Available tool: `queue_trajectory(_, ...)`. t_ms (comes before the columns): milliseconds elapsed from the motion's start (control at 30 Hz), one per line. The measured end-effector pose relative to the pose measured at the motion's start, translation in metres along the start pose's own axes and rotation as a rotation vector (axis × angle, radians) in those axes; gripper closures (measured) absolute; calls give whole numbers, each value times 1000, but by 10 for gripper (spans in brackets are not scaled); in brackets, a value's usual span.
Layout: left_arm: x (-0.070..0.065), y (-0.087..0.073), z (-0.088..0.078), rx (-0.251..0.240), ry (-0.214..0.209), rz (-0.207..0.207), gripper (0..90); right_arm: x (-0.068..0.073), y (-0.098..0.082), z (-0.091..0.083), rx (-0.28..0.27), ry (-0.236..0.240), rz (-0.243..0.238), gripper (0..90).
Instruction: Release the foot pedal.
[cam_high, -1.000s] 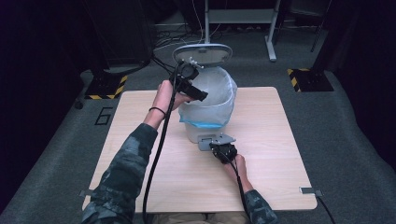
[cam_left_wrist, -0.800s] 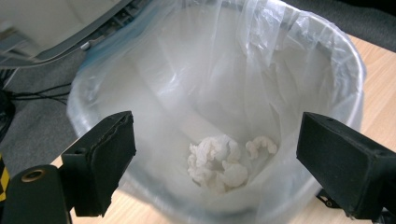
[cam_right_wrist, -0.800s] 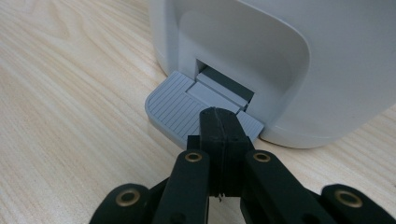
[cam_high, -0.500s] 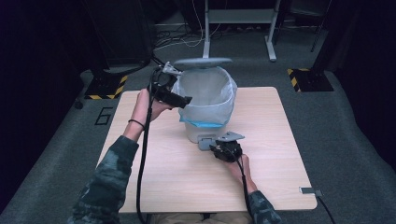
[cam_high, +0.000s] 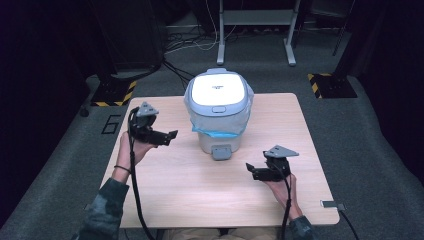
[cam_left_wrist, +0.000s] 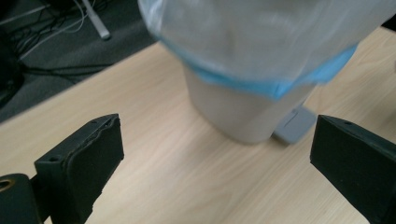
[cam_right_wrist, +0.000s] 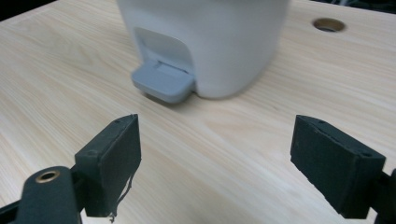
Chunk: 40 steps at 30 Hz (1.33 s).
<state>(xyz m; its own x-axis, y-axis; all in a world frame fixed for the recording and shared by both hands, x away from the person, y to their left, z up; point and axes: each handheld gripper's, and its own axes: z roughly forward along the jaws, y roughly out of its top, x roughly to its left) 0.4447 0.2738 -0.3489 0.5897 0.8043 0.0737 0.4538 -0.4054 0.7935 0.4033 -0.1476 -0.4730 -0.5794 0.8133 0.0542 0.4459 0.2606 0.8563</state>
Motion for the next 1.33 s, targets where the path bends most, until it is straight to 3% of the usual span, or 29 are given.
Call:
queue_trajectory(300,21,-106,19,75,50,-137,14,-37,-40,-32,45,-101,64,107)
queue_trajectory(433,24,-135,23,83,64,-186,15,-47,-55,-39,82,-137,78,100)
queue_trajectory(533,23,-150,27,100,84,-187,15,-52,-67,-42,115,-169,78,97)
queue_trajectory(633,23,-159,30,110,93,-192,15,-58,-76,-44,145,-197,75,96)
queue_trajectory(733,21,-164,34,115,103,-192,17,-61,-81,-43,181,-202,88,91)
queue_trajectory(900,19,-169,40,123,127,-181,18,-60,-82,-39,216,-212,71,89)
queue_trajectory(1267,16,-184,56,131,113,-225,19,-62,-85,-40,201,-203,86,89)
queue_trajectory(1333,15,-186,58,130,126,-212,14,-61,-85,-40,200,-204,86,89)
